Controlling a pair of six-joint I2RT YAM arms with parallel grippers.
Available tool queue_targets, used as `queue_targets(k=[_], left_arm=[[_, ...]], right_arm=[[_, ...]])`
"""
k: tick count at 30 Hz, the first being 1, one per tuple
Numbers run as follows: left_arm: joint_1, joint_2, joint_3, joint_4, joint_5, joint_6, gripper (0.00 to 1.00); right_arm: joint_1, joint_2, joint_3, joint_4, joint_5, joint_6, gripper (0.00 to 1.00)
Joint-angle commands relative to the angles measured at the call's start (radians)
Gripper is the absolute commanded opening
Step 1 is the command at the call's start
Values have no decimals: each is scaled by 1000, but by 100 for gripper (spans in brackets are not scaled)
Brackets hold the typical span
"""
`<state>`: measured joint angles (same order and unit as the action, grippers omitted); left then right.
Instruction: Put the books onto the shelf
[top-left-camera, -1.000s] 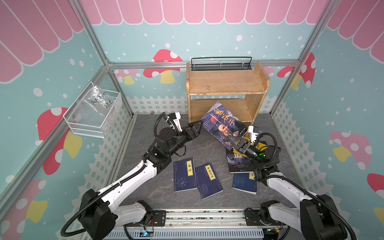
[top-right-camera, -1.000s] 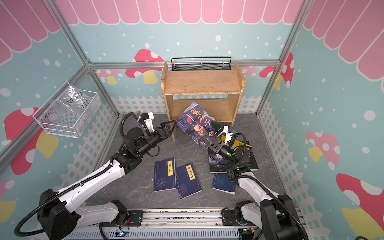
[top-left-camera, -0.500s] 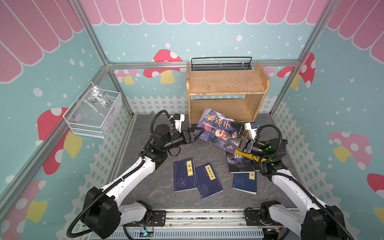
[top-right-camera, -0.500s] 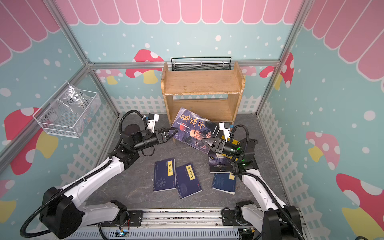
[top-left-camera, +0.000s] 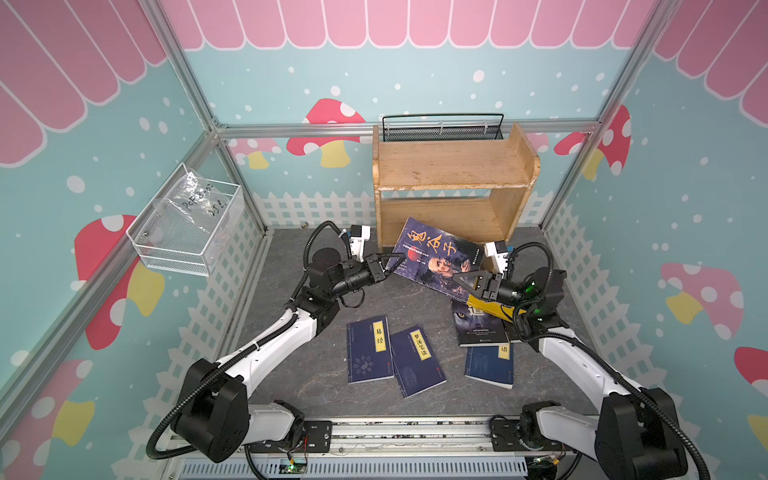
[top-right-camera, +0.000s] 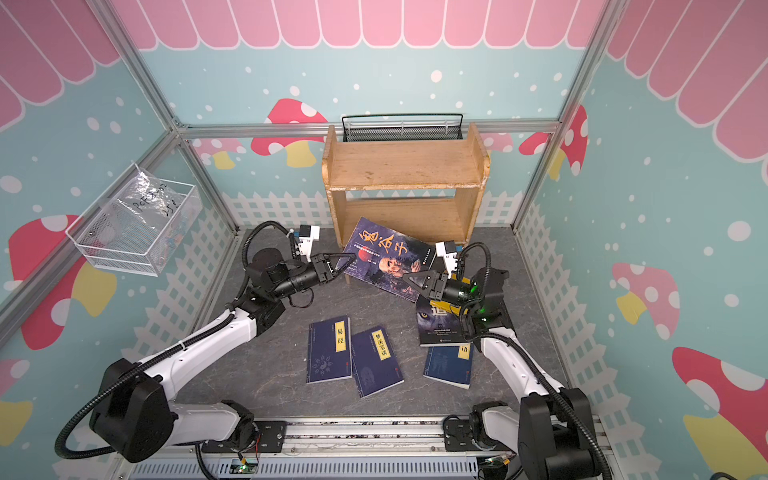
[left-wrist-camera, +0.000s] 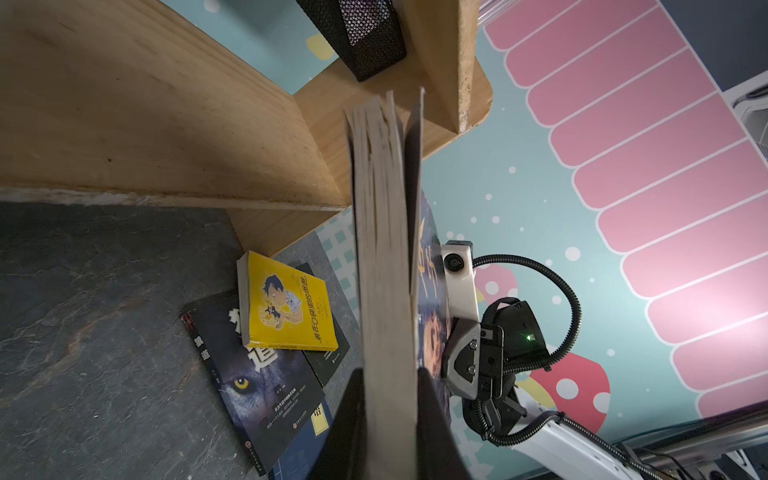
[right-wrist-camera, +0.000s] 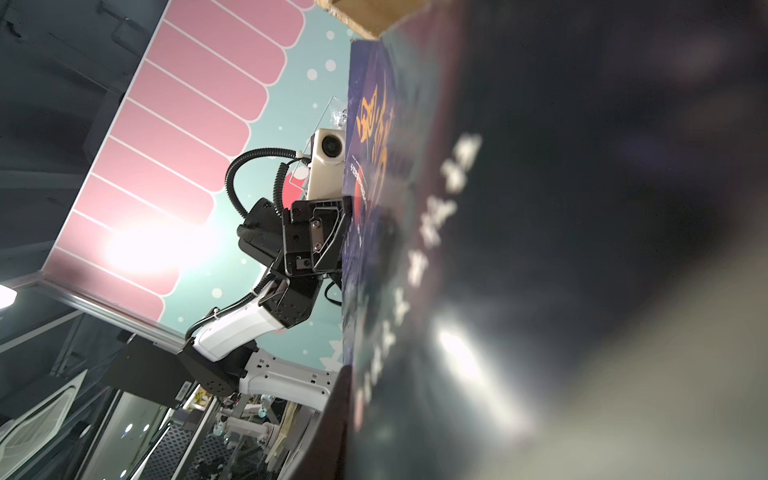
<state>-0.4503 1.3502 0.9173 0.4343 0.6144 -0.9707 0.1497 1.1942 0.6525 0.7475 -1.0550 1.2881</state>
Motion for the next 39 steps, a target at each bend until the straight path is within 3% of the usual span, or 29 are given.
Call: queue_targets(k=[1, 3, 5, 10, 14, 22, 29, 34, 39], left_arm=[[-16, 49, 42, 32, -76, -19, 0], [-18, 78, 68, 42, -130, -27, 0], [-14, 111, 89, 80, -195, -53, 0], [17, 226, 116, 298, -288, -199, 0], [35, 347, 173, 406, -290, -307, 0], [91, 389, 204, 352, -312, -300, 0], [89, 389, 212, 264, -361, -293, 0], [69, 364, 218, 165, -403, -252, 12], [52, 359, 256, 82, -426, -220, 33]], right_arm=[[1, 38, 60, 56, 136, -42, 34], [1, 70, 76, 64, 168, -44, 51], [1, 108, 95, 97, 189, -33, 56], [-6, 205, 153, 68, 272, -70, 55], [-5, 261, 214, 18, 317, -128, 58], [-5, 270, 299, -197, 478, -320, 61], [-1, 364, 320, -160, 528, -322, 60], [31, 418, 346, -141, 551, -338, 60], [65, 449, 345, -138, 575, -327, 58]])
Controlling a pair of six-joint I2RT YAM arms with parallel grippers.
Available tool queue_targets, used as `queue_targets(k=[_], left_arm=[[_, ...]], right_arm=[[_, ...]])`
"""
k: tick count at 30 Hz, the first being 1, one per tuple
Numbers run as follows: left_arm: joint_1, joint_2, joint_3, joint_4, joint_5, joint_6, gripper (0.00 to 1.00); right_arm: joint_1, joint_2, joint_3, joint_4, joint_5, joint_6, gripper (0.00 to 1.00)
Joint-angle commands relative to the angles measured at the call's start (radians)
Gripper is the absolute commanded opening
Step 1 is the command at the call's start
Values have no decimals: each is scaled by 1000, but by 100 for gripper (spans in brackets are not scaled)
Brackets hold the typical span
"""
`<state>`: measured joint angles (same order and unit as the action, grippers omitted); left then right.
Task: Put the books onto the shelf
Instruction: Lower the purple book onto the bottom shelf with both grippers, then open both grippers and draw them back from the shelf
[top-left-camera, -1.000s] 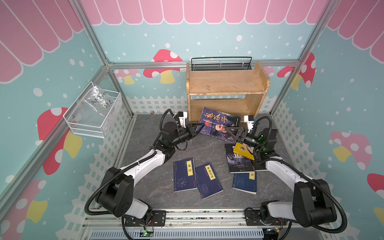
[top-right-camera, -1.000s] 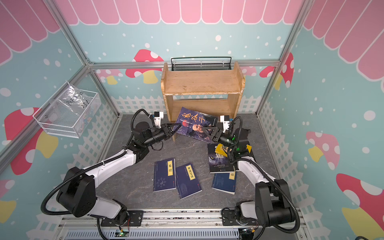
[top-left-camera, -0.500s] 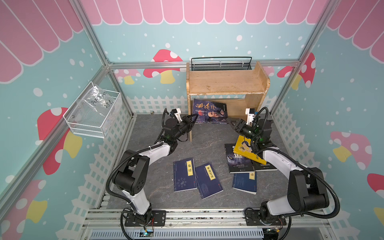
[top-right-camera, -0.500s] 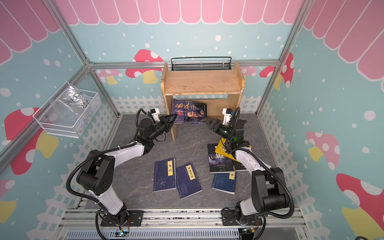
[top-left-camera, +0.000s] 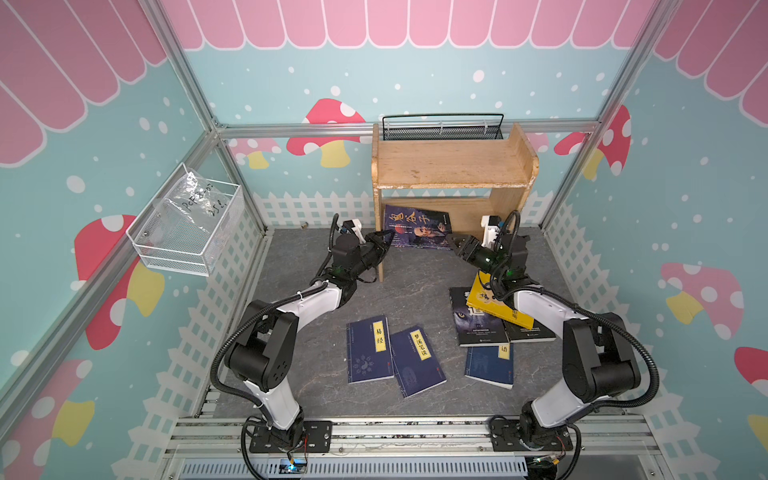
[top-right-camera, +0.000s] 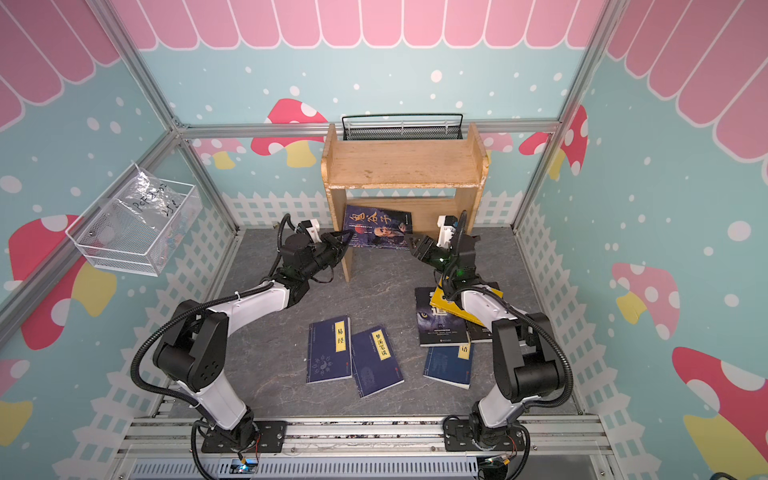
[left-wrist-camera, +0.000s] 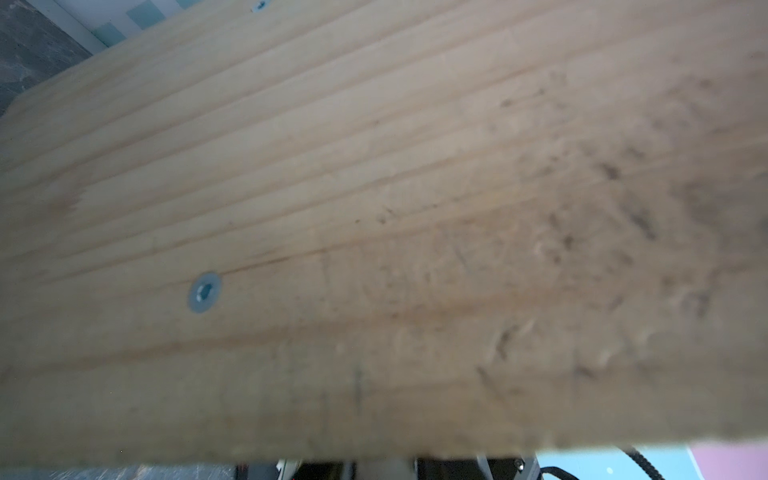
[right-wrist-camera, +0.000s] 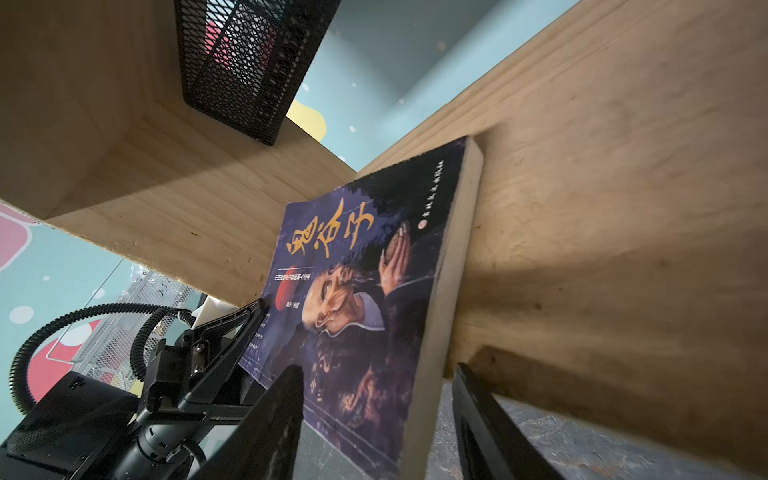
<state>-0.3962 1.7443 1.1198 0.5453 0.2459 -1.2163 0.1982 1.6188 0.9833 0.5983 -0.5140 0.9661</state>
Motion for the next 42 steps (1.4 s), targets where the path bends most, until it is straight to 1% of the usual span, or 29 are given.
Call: queue_targets(k=[1, 3, 5, 6, 7, 9, 10, 11, 14, 16, 22, 23, 25, 27, 29, 31, 33, 35, 37, 39, 42], left_arm=[[-4, -36, 56, -40, -61, 23, 37], [-9, -46, 54, -69, -82, 30, 46], [-9, -73, 54, -128, -125, 66, 56], [-36, -92, 52, -162, -153, 87, 60], [-46, -112, 52, -194, -179, 112, 69], [-62, -151, 54, -260, -228, 153, 84], [-70, -169, 54, -291, -260, 173, 93], [-74, -184, 58, -323, -279, 188, 99], [-74, -217, 66, -422, -334, 250, 100], [-68, -233, 95, -538, -392, 310, 100], [-40, -339, 24, -598, -458, 421, 100], [-37, -358, 5, -593, -453, 438, 100], [-31, -403, -34, -561, -402, 488, 100], [-27, -436, -63, -538, -318, 547, 100], [-28, -459, -76, -550, -223, 633, 100], [-27, -481, -82, -595, -117, 766, 100], [-27, -497, -95, -631, -53, 877, 100], [-26, -506, -105, -662, -49, 953, 100], [-19, -501, -115, -669, -53, 987, 100], [-19, -481, -116, -666, -57, 1011, 100], [-18, -430, -106, -647, -88, 1036, 100]], right_arm=[[22, 22, 5, 17, 43, 4, 58], [29, 13, -20, 43, 53, 19, 58], [32, -2, -40, 53, 66, 33, 58], [32, -10, -47, 54, 77, 37, 58], [32, -17, -53, 52, 89, 40, 58], [32, -29, -63, 52, 119, 48, 58], [32, -32, -67, 54, 134, 51, 59], [32, -33, -66, 55, 145, 54, 59], [32, -26, -57, 80, 135, 72, 59], [34, -21, -57, 97, 134, 89, 59], [35, -57, -73, 85, 153, 65, 60], [35, -61, -74, 81, 152, 62, 60], [35, -73, -77, 66, 147, 55, 61], [36, -90, -89, 53, 141, 29, 60], [37, -116, -98, 24, 129, -44, 60], [38, -157, -109, -13, 107, -183, 59], [40, -213, -141, -37, 99, -328, 61], [43, -269, -178, -48, 103, -464, 65], [49, -311, -205, -81, 140, -585, 69], [61, -329, -223, -93, 193, -667, 70], [100, -308, -220, -92, 275, -763, 70]])
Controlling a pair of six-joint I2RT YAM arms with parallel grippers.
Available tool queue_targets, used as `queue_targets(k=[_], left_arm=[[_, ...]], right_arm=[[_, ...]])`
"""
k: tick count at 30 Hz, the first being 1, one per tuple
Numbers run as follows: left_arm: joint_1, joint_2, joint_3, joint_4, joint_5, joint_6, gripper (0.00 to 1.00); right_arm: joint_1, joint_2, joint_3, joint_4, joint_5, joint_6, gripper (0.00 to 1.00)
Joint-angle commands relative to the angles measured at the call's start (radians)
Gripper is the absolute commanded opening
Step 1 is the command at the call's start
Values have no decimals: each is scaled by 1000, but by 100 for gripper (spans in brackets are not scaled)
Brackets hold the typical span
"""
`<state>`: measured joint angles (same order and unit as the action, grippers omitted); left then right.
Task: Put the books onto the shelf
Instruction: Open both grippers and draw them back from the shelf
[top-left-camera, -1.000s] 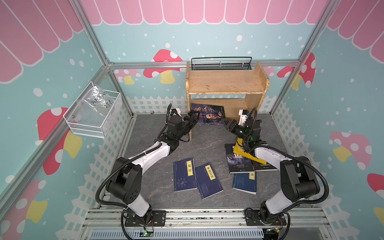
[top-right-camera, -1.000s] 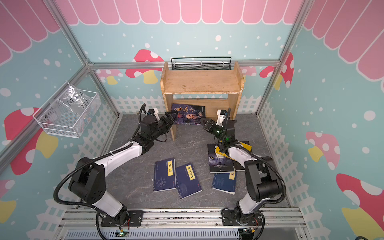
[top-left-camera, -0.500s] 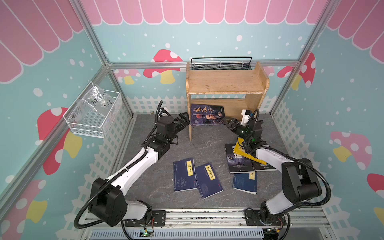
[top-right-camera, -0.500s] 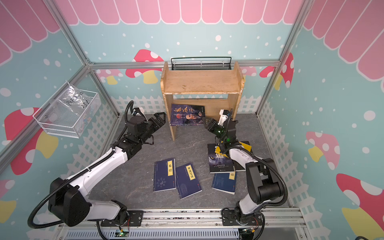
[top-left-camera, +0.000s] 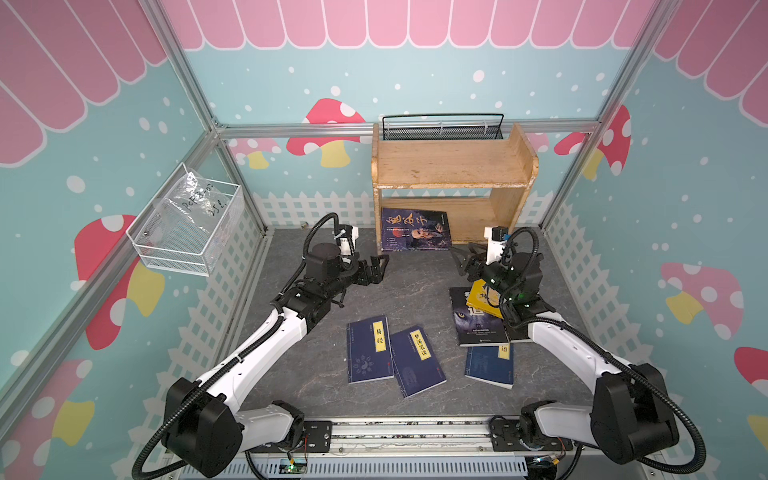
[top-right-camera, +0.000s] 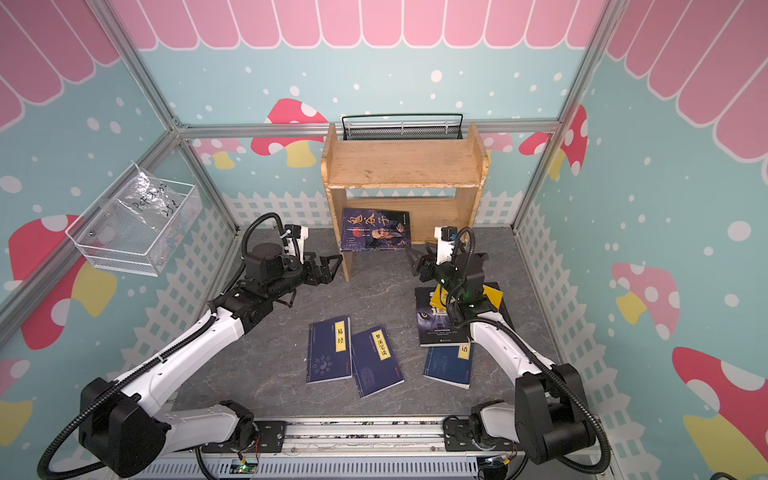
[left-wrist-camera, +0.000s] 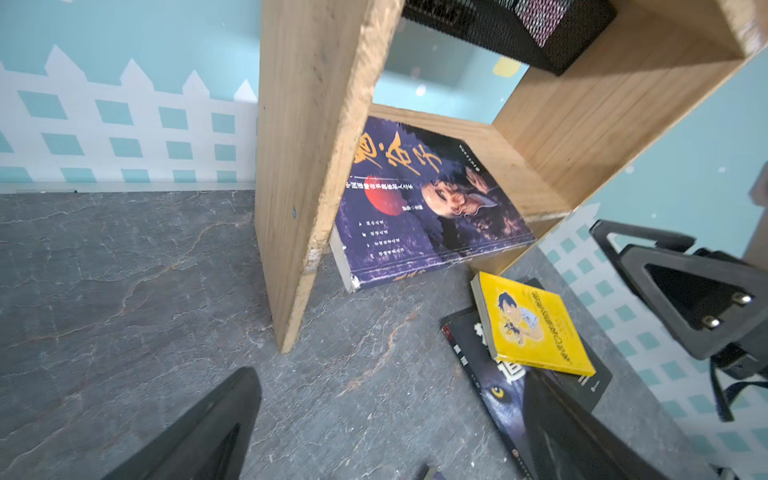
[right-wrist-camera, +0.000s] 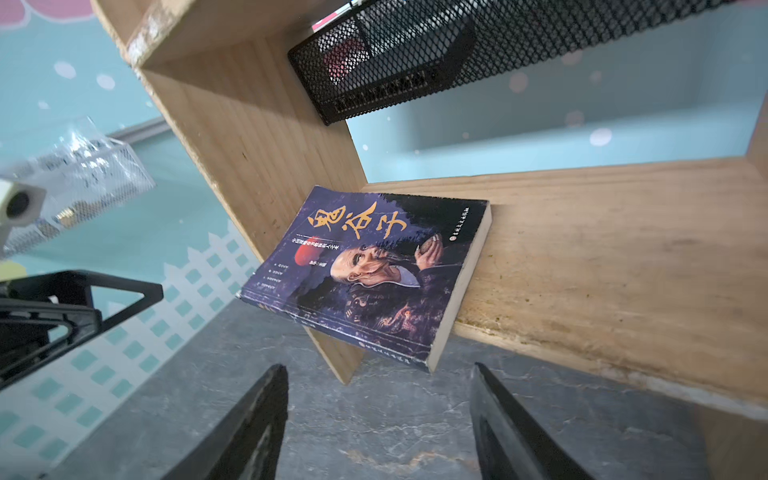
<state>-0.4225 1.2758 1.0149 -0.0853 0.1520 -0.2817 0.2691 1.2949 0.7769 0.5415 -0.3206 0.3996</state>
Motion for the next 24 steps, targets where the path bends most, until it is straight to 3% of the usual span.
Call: queue_targets(k=[1, 4, 7, 24], left_arm=[[8, 58, 1, -3, -10, 102, 99], [7, 101, 0, 47, -76, 93, 99], [8, 127, -19, 128, -95, 83, 99], [8, 276, 70, 220, -184, 79, 89]], right_arm=[[51, 30, -10, -31, 123, -232, 71], [97, 69, -9, 9, 234, -286, 70], [103, 104, -17, 63, 270, -279, 70], [108, 252, 74, 128, 322, -243, 69]])
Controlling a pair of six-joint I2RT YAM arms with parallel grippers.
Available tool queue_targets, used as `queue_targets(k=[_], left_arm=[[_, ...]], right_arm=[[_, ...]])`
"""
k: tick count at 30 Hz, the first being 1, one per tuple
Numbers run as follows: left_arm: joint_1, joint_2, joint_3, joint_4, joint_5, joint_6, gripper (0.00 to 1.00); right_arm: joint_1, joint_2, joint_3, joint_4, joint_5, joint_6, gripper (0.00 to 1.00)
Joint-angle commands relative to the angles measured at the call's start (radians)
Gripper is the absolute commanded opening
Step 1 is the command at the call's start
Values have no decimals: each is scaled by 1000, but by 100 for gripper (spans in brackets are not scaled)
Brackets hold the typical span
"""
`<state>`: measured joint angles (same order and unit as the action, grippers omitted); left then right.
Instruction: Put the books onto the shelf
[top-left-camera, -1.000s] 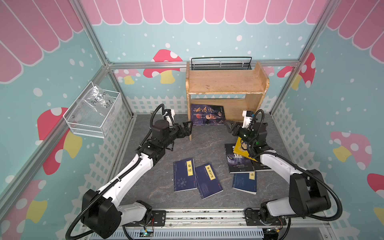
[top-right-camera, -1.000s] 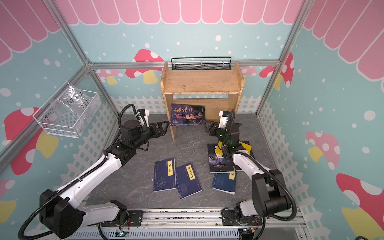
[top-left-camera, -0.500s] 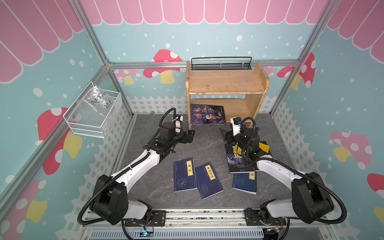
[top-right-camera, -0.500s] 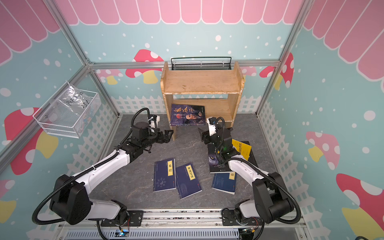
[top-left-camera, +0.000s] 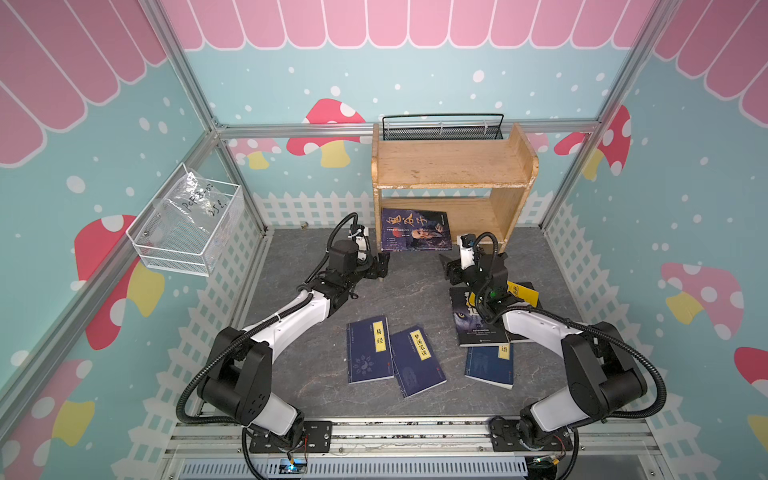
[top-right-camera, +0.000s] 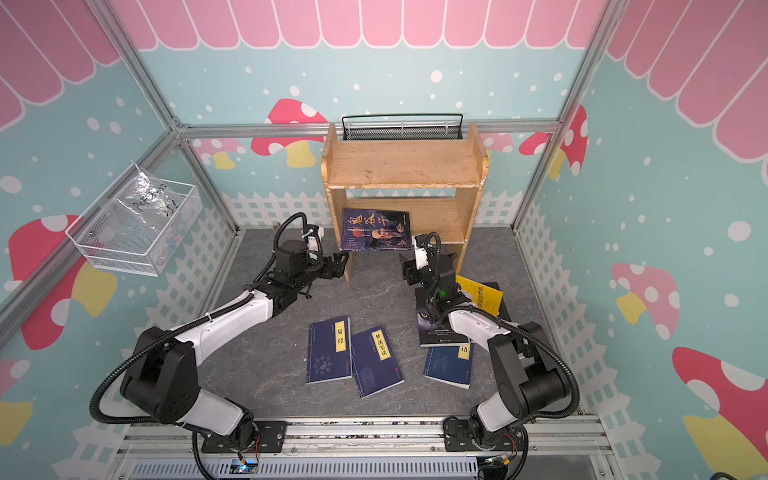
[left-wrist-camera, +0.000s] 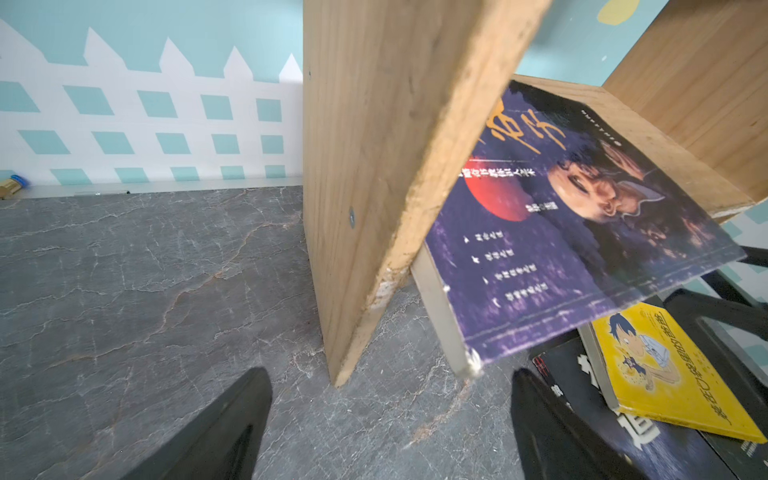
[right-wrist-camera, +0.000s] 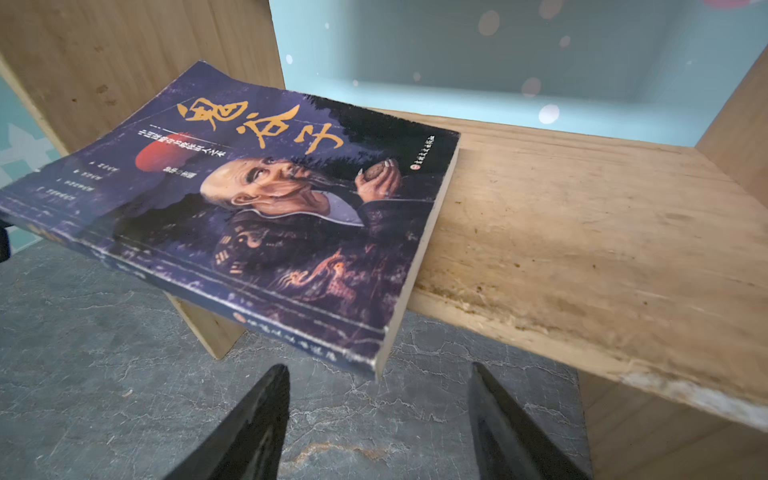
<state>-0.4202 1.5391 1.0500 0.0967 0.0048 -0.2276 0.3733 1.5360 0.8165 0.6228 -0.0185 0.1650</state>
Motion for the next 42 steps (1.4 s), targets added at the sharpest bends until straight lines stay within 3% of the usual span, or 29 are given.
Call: queue_targets(k=[1, 26, 36, 42], left_arm=[[5, 18, 37, 40, -43, 23, 88], [6, 88, 72, 94, -109, -15, 84], [6, 45, 25, 117, -96, -24, 85], [6, 46, 27, 123, -85, -26, 85]], right_arm=[[4, 13, 36, 51, 18, -8, 69], [4, 121, 168, -10, 23, 6, 68], [5, 14, 79, -19, 18, 3, 71], [4, 29, 102, -16, 27, -10, 70]])
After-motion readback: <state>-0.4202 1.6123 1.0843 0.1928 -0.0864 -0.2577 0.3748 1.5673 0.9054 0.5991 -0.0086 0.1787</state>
